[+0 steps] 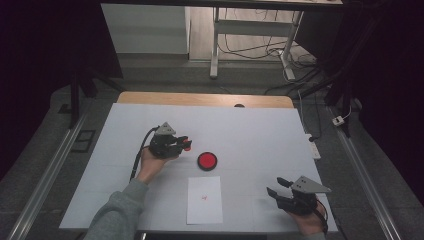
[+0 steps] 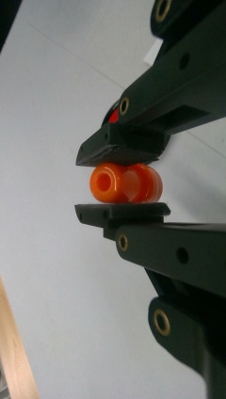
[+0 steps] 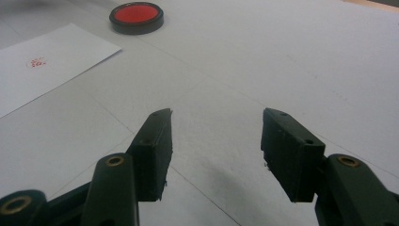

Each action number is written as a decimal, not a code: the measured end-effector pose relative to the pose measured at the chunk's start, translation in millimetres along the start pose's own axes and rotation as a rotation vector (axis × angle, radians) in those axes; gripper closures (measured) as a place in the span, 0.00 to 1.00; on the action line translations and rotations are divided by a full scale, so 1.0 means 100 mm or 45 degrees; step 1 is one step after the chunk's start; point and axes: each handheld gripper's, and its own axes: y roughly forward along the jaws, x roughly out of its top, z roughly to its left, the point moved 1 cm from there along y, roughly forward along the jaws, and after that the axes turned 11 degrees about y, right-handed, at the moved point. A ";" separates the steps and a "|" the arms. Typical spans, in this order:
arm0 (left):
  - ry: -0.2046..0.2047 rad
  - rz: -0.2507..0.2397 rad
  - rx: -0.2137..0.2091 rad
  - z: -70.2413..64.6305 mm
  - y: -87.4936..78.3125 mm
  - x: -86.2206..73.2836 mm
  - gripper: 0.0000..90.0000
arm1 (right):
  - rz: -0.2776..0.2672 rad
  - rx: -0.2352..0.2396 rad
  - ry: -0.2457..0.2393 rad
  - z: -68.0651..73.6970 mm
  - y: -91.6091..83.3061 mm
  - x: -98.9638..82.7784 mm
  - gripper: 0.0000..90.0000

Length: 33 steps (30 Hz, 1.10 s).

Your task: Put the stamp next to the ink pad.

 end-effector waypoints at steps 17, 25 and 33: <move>0.039 0.089 0.007 -0.02 0.27 -0.11 0.79 | 0.011 0.006 -0.001 0.00 0.01 -0.01 0.49; 0.060 0.138 -0.005 -0.07 0.37 -0.18 0.78 | 0.017 0.008 -0.009 0.01 0.01 -0.01 0.49; 0.098 0.173 0.003 -0.12 0.38 -0.19 0.72 | 0.017 0.015 -0.009 0.01 0.03 0.00 0.48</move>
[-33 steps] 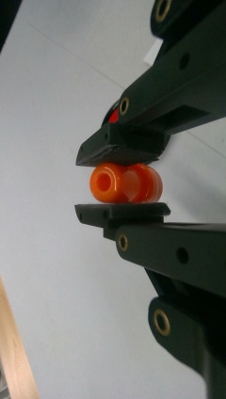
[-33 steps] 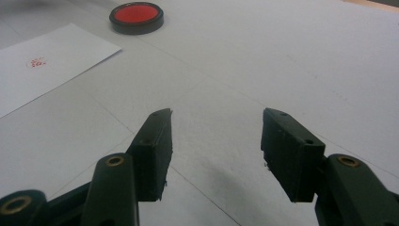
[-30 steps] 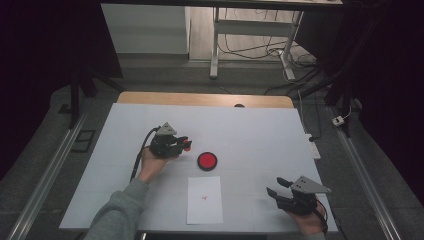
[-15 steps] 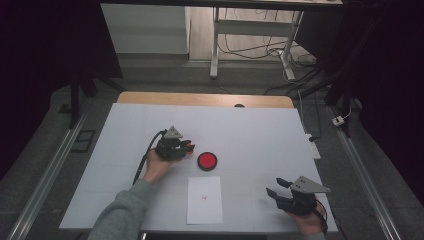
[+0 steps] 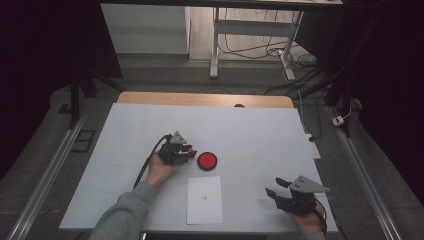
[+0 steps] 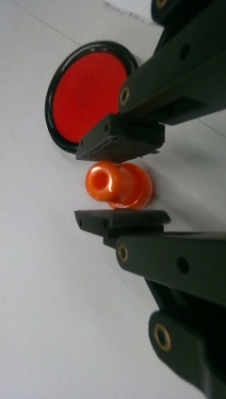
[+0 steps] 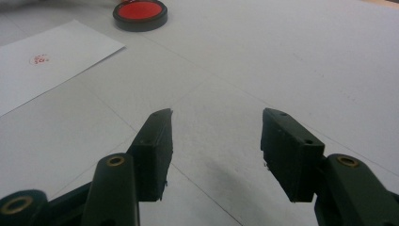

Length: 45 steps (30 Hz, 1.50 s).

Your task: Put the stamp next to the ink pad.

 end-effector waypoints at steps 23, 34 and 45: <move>-0.069 -0.150 -0.004 -0.19 -0.63 -0.07 0.36 | -0.017 0.000 -0.005 -0.01 0.00 0.03 0.48; -0.070 -0.118 0.017 -0.45 -1.03 -0.41 0.36 | -0.015 0.005 -0.017 -0.01 0.04 0.05 0.48; -0.076 -0.118 -0.011 -0.65 -1.28 -0.73 0.36 | -0.029 0.003 -0.020 -0.05 0.02 0.06 0.48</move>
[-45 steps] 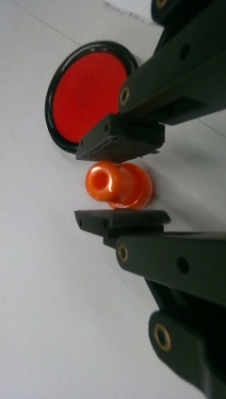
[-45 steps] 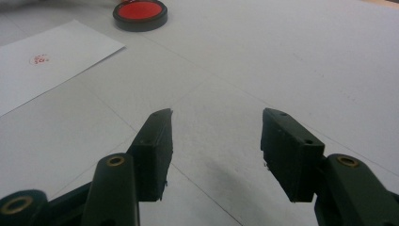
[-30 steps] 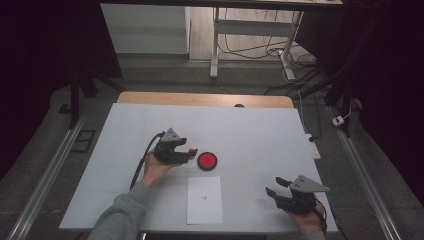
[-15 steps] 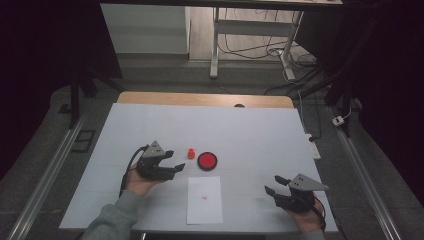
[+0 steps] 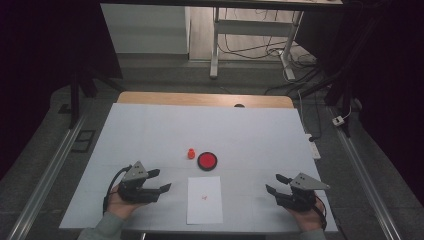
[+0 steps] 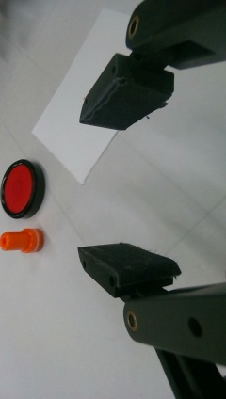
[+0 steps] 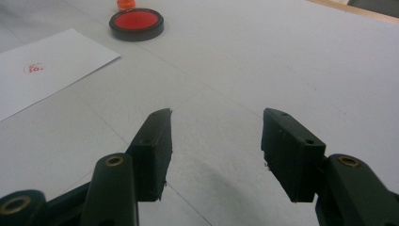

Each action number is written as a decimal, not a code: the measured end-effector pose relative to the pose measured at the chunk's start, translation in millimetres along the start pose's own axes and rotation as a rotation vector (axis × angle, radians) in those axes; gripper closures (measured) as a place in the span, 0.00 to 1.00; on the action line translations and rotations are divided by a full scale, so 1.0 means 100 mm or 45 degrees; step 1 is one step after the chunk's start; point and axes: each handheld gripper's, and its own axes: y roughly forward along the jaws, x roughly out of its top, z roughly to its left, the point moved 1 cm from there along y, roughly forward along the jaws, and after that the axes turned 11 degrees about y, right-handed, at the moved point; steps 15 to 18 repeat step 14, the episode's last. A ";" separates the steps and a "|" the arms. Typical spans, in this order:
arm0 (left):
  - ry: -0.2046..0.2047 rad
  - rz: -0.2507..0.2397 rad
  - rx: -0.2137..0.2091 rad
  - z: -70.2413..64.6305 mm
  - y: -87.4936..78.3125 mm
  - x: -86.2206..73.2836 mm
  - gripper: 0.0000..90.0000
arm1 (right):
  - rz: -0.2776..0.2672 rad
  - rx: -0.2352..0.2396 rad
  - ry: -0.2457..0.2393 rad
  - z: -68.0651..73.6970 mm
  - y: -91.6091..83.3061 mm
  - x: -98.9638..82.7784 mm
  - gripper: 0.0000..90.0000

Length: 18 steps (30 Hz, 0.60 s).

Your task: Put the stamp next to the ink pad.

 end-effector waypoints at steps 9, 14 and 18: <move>-0.027 0.007 0.002 -0.01 -0.13 -0.13 0.35 | -0.006 -0.004 -0.015 0.00 0.01 0.01 0.48; -0.028 0.012 0.001 0.00 -0.13 -0.14 0.35 | -0.007 -0.003 -0.022 0.00 0.01 0.01 0.48; -0.028 0.012 0.001 0.00 -0.13 -0.14 0.35 | -0.007 -0.003 -0.022 0.00 0.01 0.01 0.48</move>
